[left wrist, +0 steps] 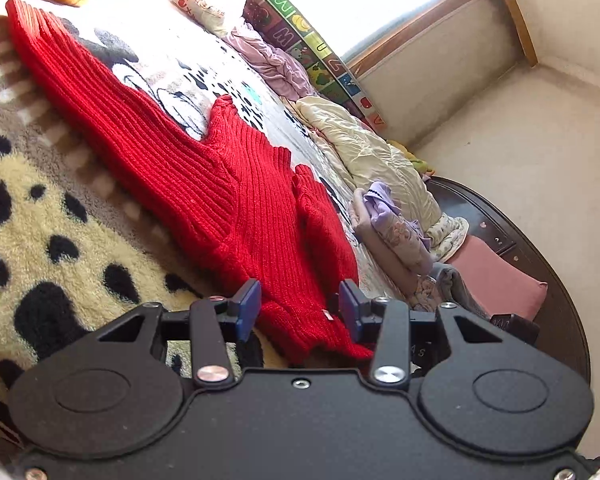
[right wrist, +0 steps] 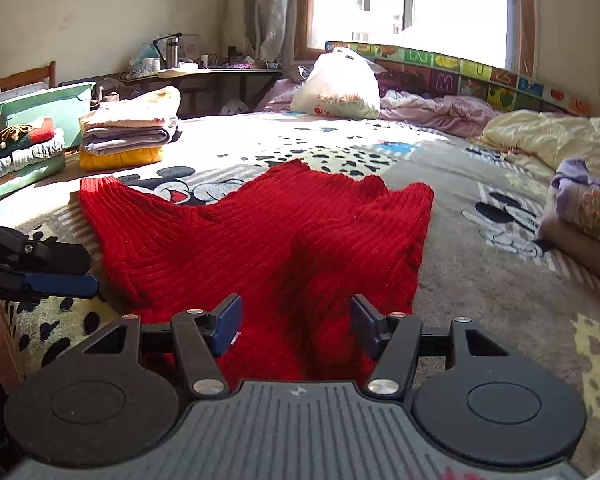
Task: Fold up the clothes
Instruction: 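Grasp the other sweater side with the left gripper and fold it inward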
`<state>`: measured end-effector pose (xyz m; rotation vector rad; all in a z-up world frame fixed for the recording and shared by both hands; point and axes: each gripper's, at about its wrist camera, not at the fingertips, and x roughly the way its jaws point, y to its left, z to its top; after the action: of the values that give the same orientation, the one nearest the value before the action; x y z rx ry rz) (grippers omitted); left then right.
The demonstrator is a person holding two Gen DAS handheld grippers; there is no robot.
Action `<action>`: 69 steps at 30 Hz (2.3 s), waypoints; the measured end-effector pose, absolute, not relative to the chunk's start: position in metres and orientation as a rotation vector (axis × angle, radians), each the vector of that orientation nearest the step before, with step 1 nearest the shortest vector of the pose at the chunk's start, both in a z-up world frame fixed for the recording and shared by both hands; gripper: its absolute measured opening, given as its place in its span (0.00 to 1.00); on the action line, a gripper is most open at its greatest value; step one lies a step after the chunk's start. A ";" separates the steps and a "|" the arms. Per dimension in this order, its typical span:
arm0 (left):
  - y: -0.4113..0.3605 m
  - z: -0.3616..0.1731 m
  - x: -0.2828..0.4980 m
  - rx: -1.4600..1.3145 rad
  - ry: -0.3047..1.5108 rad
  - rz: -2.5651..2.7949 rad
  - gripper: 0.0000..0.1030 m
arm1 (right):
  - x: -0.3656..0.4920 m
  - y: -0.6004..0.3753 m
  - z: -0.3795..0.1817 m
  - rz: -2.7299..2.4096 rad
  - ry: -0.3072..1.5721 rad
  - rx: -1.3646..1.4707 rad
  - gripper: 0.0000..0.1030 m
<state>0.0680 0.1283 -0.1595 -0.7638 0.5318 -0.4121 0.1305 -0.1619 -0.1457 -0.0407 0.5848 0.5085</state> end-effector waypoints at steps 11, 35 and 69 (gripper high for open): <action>0.182 -0.176 0.077 -0.919 0.506 -0.050 0.40 | 0.097 -0.165 -0.141 0.489 0.513 -0.055 0.59; 0.071 -0.096 0.130 -0.195 0.232 -0.172 0.14 | 0.072 -0.204 -0.141 0.566 0.657 0.471 0.60; 0.103 -0.117 0.171 -0.483 0.407 -0.283 0.38 | 0.132 -0.285 -0.193 0.352 0.640 0.953 0.69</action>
<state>0.1715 0.1030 -0.1173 -0.4827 0.4068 -0.2826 0.1325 -0.2852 -0.1927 0.9528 0.6400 0.3521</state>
